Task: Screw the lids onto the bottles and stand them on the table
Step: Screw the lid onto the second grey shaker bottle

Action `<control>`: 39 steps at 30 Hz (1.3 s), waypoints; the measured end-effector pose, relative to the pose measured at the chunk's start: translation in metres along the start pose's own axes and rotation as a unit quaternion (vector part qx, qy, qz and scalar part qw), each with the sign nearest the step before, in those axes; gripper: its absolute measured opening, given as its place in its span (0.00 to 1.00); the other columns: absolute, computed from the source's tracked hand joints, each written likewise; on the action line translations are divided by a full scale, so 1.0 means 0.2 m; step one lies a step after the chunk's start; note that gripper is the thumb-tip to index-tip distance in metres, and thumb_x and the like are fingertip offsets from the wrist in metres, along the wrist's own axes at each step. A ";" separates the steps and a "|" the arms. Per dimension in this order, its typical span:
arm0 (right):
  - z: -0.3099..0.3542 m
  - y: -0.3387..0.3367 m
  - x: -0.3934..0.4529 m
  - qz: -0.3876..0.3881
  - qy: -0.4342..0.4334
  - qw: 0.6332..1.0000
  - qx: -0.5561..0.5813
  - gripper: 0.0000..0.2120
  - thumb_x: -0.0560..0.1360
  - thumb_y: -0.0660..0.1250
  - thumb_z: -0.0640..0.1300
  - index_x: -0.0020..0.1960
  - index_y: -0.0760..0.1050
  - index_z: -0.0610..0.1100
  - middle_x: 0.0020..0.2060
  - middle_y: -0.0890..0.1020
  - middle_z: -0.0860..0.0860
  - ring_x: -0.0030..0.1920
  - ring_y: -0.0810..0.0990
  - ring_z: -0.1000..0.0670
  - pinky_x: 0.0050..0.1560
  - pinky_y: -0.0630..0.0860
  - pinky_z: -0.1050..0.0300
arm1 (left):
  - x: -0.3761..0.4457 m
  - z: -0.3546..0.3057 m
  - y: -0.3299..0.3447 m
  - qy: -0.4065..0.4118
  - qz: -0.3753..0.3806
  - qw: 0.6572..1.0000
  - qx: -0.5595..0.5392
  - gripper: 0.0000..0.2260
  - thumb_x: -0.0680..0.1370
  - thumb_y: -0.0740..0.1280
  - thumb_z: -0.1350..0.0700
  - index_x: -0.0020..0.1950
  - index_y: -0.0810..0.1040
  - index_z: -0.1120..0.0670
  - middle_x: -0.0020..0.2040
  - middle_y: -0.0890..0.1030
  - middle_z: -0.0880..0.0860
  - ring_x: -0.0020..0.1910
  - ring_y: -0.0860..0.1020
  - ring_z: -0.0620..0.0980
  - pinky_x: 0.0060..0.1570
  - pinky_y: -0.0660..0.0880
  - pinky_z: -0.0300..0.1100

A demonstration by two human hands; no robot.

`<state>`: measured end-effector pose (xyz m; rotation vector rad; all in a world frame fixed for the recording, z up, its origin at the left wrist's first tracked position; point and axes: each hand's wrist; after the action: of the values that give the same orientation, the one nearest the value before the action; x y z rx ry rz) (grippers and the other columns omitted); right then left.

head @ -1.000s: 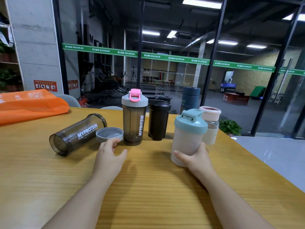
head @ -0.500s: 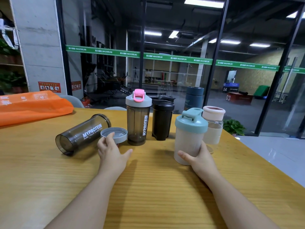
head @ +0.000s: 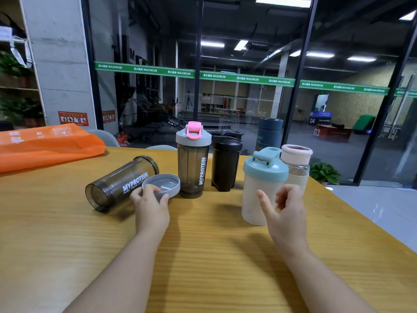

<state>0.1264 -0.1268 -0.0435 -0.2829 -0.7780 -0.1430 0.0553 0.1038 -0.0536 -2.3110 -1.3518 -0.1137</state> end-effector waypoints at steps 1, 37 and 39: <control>0.01 0.01 -0.01 0.017 -0.020 1.000 0.006 0.15 0.73 0.71 0.41 0.38 0.64 0.50 0.31 0.69 0.53 0.32 0.67 0.54 0.34 0.66 0.66 | -0.01 0.00 -0.01 0.001 -0.001 1.000 -0.012 0.06 0.79 0.65 0.57 0.55 0.72 0.56 0.68 0.62 0.56 0.47 0.70 0.53 0.49 0.67 0.43; 0.25 0.18 -0.10 0.332 0.462 0.655 0.497 0.17 0.79 0.58 0.39 0.66 0.65 0.33 0.53 0.80 0.31 0.50 0.82 0.32 0.41 0.83 0.48 | 0.02 0.11 -0.19 0.020 -0.089 0.976 0.200 0.40 0.73 0.72 0.53 0.77 0.49 0.51 0.78 0.47 0.57 0.77 0.44 0.57 0.73 0.48 0.55; 0.24 0.19 -0.10 0.329 0.468 0.653 0.496 0.18 0.79 0.59 0.40 0.66 0.65 0.34 0.54 0.80 0.32 0.52 0.81 0.32 0.42 0.83 0.48 | 0.05 0.14 -0.18 0.014 -0.082 0.966 0.243 0.42 0.74 0.71 0.53 0.77 0.46 0.52 0.78 0.46 0.57 0.77 0.45 0.57 0.73 0.48 0.56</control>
<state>0.0892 -0.0757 -0.0324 0.5681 0.4001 0.7933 0.0257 0.1395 -0.0627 -1.7850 -1.3747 0.1227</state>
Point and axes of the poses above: each hand's wrist, its own x-axis towards the middle knuckle, its own y-axis out of the palm, z = x × y
